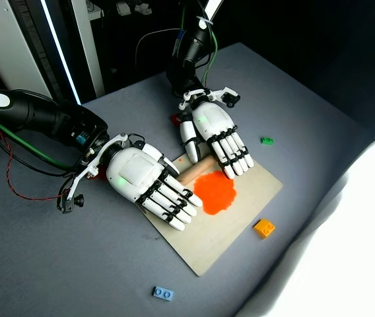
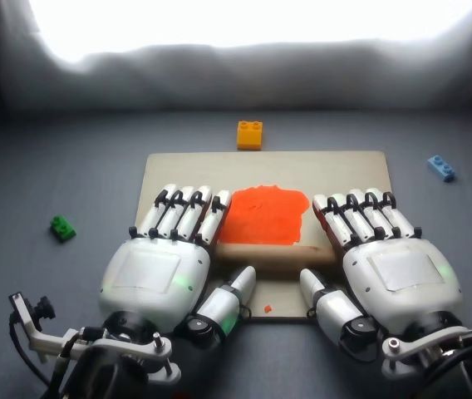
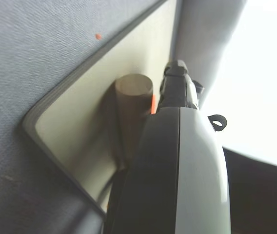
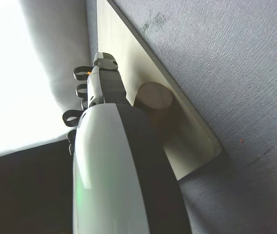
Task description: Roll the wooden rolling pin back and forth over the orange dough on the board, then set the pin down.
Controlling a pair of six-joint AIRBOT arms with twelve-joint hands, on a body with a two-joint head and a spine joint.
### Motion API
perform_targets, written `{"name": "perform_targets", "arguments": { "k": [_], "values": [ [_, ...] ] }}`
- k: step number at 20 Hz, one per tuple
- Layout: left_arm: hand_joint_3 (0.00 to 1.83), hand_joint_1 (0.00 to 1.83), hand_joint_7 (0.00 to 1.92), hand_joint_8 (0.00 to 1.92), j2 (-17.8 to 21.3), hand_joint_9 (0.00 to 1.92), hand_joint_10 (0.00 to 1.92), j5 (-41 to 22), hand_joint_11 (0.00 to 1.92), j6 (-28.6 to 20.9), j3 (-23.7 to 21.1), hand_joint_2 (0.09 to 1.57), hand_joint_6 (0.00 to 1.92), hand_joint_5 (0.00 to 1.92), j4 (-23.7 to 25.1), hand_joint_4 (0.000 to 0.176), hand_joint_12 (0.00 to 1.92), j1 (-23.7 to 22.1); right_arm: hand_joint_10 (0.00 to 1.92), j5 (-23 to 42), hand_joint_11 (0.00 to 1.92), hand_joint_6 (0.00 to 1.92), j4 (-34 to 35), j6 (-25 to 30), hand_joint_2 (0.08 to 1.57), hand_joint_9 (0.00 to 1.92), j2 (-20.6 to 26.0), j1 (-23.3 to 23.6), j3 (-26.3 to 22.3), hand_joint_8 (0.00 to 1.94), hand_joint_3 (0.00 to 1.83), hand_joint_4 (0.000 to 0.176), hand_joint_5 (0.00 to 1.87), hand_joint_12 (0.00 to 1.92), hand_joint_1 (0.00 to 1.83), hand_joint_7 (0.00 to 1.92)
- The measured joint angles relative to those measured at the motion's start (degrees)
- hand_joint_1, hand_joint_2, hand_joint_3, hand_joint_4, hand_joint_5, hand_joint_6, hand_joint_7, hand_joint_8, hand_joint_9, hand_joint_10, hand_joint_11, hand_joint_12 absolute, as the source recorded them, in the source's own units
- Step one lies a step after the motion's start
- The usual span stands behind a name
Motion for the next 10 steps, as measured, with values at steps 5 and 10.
{"name": "perform_targets", "arguments": {
  "k": [5,10],
  "values": [
    [0.02,0.00,0.00,0.00,-0.39,0.00,0.00,0.48,0.00,-0.15,0.55,1.49,0.00,0.00,-0.17,0.000,0.00,-0.28,0.00,-0.37,0.00,0.01,0.59,0.04,1.57,0.01,-0.11,0.63,0.79,0.00,0.04,0.000,0.05,0.00,0.00,0.04],
    [0.02,0.00,0.00,0.00,-0.42,0.00,0.00,0.66,0.00,-0.44,1.57,1.49,0.00,0.00,-0.22,0.000,0.00,-0.46,0.01,-0.61,0.00,0.01,0.37,0.26,1.57,0.02,-0.11,0.76,1.44,0.01,0.07,0.000,0.05,0.00,0.00,0.05]
  ]
}}
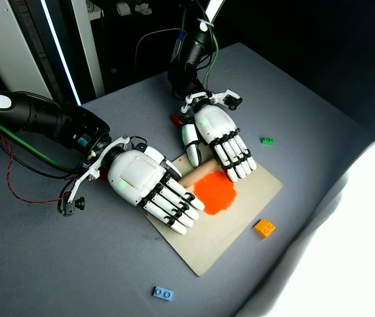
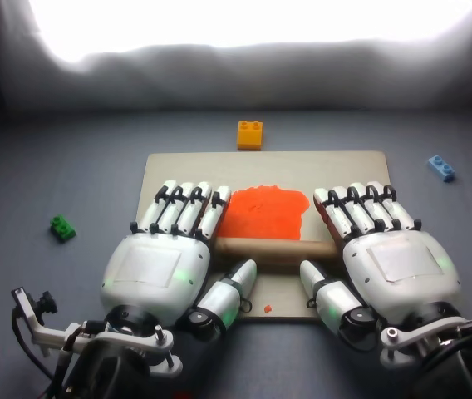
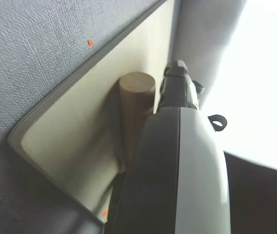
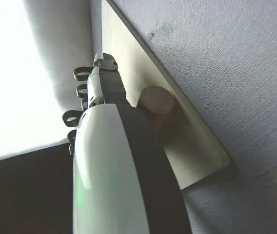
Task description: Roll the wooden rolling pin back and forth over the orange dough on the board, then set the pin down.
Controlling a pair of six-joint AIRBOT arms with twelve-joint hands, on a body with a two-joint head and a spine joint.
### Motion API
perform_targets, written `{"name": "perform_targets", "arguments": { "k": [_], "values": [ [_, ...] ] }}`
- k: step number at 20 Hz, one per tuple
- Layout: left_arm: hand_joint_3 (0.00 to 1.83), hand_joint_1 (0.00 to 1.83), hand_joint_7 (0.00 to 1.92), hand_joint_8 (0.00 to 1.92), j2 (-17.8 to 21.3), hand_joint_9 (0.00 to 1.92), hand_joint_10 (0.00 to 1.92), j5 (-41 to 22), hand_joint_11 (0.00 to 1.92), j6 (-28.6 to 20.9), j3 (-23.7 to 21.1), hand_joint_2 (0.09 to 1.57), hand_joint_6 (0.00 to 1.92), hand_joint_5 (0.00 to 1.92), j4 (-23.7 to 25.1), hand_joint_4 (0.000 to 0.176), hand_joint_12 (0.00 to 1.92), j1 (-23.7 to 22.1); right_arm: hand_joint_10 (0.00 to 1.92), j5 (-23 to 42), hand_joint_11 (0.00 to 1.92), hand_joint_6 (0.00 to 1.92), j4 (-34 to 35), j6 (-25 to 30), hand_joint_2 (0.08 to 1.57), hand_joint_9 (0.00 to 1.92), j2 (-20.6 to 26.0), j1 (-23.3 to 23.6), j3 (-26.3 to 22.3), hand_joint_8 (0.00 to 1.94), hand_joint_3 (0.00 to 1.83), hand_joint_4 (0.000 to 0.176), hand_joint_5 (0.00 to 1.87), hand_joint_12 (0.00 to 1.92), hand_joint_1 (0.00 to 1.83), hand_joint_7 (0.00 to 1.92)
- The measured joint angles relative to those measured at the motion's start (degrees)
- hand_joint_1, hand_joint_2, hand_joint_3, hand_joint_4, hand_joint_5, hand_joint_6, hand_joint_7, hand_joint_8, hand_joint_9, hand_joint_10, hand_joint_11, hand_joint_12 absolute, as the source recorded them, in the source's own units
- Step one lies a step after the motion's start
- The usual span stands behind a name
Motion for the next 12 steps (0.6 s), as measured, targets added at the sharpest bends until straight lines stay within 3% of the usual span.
{"name": "perform_targets", "arguments": {
  "k": [12],
  "values": [
    [0.01,0.00,0.00,0.00,-0.70,0.00,0.00,1.09,0.00,-0.68,2.14,1.49,0.00,0.00,-0.15,0.000,0.00,-0.85,0.00,-0.70,0.00,0.00,0.42,0.59,1.57,0.02,-0.02,0.72,1.03,0.00,0.07,0.000,0.04,0.00,0.00,0.05]
  ]
}}
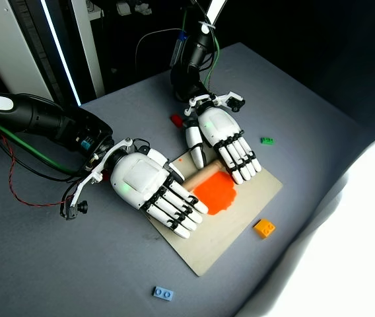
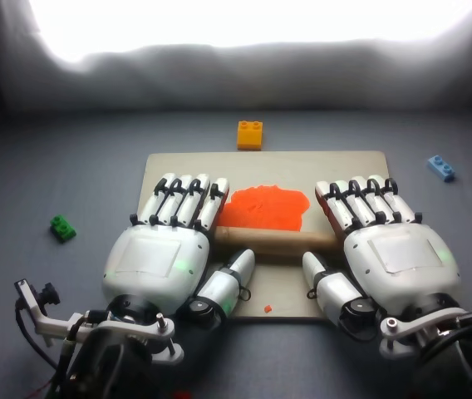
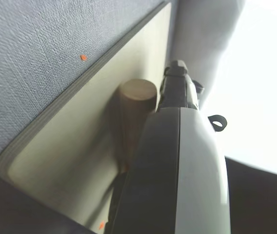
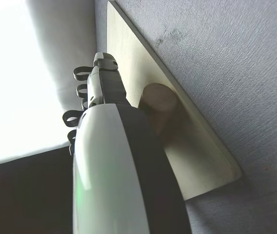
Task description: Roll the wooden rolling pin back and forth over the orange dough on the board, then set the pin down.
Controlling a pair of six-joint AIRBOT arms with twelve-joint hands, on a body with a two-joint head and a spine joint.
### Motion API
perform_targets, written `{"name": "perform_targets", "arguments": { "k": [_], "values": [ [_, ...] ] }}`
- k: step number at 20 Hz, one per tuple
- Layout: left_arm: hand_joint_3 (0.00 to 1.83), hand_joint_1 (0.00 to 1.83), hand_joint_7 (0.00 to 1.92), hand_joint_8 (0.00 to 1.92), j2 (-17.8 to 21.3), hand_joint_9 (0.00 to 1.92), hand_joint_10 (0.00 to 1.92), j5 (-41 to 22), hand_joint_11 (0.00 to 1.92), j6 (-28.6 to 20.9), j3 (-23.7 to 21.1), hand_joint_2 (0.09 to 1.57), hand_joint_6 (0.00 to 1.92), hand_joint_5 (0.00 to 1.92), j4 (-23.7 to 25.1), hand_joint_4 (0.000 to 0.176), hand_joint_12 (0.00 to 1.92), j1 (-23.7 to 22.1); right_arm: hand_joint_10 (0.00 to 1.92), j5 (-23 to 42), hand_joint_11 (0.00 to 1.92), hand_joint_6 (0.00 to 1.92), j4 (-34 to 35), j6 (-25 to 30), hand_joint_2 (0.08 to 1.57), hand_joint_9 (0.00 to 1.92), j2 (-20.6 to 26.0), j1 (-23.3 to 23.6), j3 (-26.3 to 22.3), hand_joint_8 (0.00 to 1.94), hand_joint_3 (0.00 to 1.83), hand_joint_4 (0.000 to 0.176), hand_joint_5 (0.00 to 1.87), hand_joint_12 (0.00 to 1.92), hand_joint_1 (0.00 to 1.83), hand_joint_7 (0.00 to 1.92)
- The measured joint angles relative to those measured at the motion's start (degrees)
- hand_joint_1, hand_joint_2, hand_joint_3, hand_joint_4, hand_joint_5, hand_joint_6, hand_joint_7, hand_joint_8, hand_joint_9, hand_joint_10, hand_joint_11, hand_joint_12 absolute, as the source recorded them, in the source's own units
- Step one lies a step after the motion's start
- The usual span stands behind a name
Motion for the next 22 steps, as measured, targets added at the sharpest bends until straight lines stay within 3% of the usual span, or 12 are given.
{"name": "perform_targets", "arguments": {
  "k": [22],
  "values": [
    [0.01,0.00,0.00,0.00,-2.10,0.00,0.00,1.90,0.00,-0.81,4.50,1.49,0.00,0.00,-0.79,0.000,0.00,-2.12,0.00,-1.70,0.00,0.00,2.54,1.55,1.57,0.03,-0.28,1.44,2.21,0.00,0.07,0.000,0.03,0.00,0.00,0.04]
  ]
}}
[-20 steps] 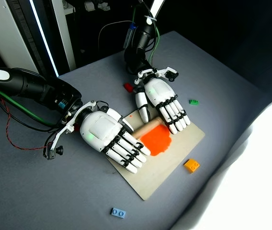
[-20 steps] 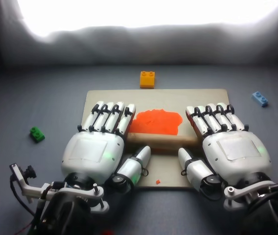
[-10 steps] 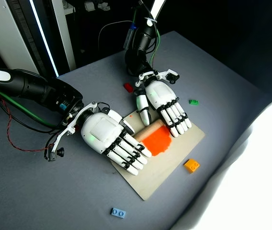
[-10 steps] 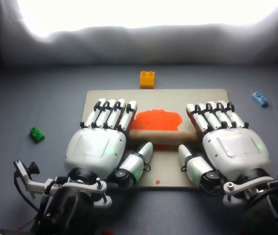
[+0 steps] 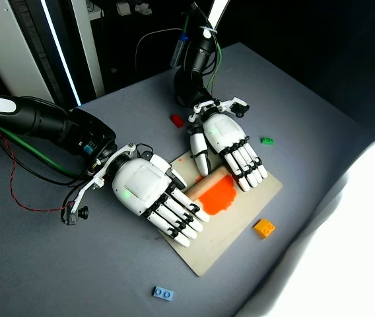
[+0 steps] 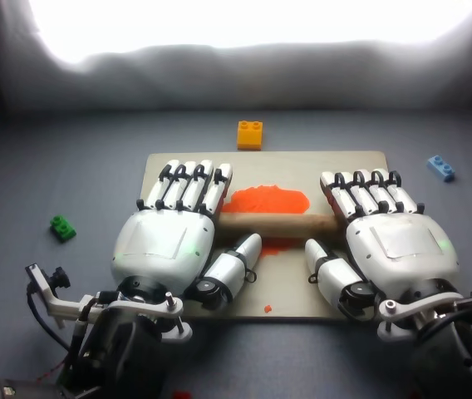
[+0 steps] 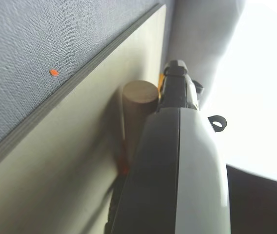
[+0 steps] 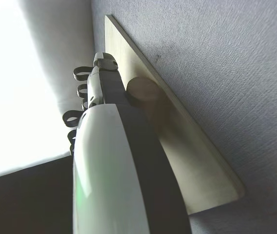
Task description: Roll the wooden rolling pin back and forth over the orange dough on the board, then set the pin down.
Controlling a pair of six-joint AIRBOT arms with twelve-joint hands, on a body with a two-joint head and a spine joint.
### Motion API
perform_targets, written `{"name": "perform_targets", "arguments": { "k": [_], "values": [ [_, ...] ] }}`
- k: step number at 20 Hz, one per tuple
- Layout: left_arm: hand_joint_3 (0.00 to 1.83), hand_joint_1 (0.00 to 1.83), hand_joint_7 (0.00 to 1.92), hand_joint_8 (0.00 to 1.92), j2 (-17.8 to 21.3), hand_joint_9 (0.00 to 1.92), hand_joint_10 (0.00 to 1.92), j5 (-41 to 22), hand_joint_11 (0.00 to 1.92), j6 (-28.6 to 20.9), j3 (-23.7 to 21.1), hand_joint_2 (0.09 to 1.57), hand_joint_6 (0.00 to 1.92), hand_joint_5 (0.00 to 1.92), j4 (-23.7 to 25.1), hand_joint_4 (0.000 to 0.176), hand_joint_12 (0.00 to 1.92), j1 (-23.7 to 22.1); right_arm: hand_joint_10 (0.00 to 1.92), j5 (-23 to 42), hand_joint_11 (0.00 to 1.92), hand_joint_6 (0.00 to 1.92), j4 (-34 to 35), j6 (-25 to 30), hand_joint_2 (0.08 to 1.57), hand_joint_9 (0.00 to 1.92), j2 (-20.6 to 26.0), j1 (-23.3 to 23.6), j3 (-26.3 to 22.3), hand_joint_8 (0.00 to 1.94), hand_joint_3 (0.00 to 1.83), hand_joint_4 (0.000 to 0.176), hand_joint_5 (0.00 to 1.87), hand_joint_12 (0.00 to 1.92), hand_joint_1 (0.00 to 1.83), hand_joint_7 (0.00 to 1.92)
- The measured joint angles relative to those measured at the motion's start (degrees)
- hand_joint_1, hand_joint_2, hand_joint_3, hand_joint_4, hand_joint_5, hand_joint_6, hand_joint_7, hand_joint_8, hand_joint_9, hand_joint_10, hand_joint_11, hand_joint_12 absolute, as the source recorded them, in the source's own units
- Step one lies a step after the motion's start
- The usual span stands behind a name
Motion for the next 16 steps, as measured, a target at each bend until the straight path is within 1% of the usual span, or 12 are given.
{"name": "perform_targets", "arguments": {
  "k": [8,16],
  "values": [
    [0.01,0.00,0.00,0.00,-0.87,0.00,0.00,0.94,0.00,-1.16,2.25,1.50,0.00,0.00,0.37,0.000,0.00,-0.66,0.00,-1.11,0.00,0.01,0.33,1.18,1.57,0.00,0.00,0.57,1.29,0.01,0.12,0.000,0.04,0.00,0.00,0.03],
    [0.01,0.00,0.00,0.00,-1.38,0.00,0.00,2.47,0.00,-2.69,4.07,1.50,0.00,0.00,0.33,0.000,0.00,-1.49,0.00,-2.38,0.00,0.01,0.96,2.05,1.57,0.00,0.00,1.25,2.67,0.00,0.09,0.000,0.03,0.00,0.00,0.02]
  ]
}}
